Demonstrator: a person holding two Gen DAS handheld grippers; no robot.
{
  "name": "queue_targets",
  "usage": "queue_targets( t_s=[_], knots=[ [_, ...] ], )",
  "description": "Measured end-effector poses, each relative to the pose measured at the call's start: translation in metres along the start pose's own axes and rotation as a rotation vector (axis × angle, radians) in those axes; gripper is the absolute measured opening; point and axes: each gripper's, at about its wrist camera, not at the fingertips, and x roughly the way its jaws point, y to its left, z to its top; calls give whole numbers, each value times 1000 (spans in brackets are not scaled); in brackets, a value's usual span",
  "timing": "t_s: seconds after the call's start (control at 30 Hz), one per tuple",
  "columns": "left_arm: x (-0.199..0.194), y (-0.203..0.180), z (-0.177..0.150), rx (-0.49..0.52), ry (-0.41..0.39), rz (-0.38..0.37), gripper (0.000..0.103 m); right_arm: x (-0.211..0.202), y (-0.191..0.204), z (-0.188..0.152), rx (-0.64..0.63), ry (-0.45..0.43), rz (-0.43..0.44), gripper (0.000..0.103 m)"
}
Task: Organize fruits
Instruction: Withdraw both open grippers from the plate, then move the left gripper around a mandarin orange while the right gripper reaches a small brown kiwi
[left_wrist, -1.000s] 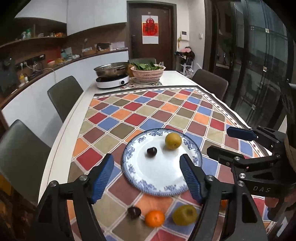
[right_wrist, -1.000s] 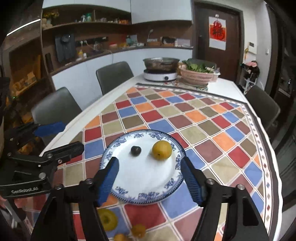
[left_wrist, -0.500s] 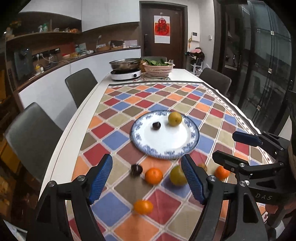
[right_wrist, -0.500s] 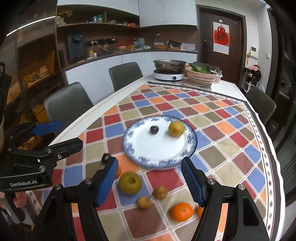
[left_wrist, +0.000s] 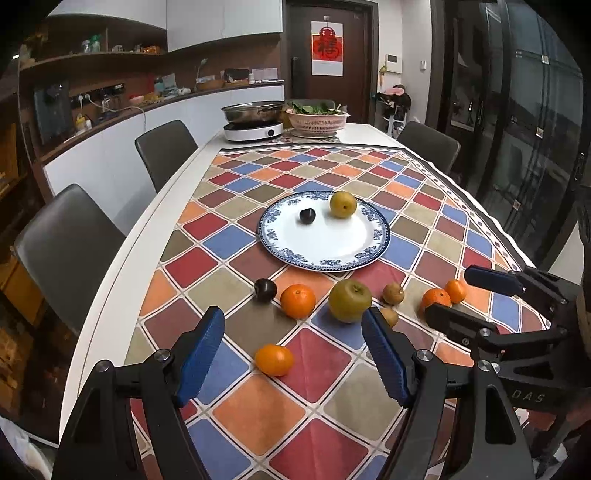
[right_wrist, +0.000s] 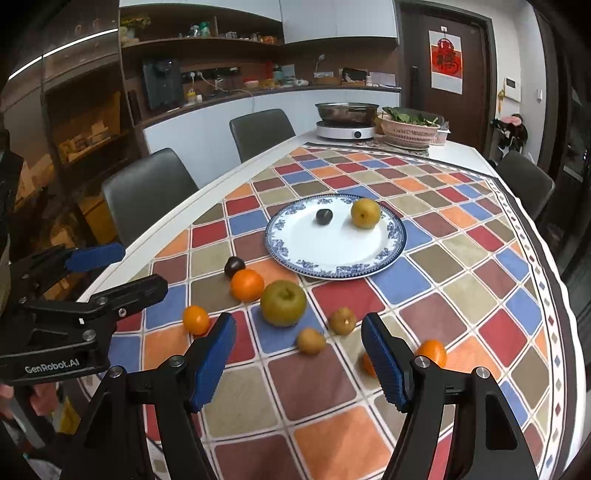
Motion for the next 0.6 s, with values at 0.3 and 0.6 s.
queue_targets(
  t_s=[0.3,0.6],
  knots=[
    [6,7,-7,-10,9,6,77,2,1,-5,29,2,-40,71],
    [43,19,-34,-32,109,-7,76,24,4,-9,2,77,-92,71]
  ],
)
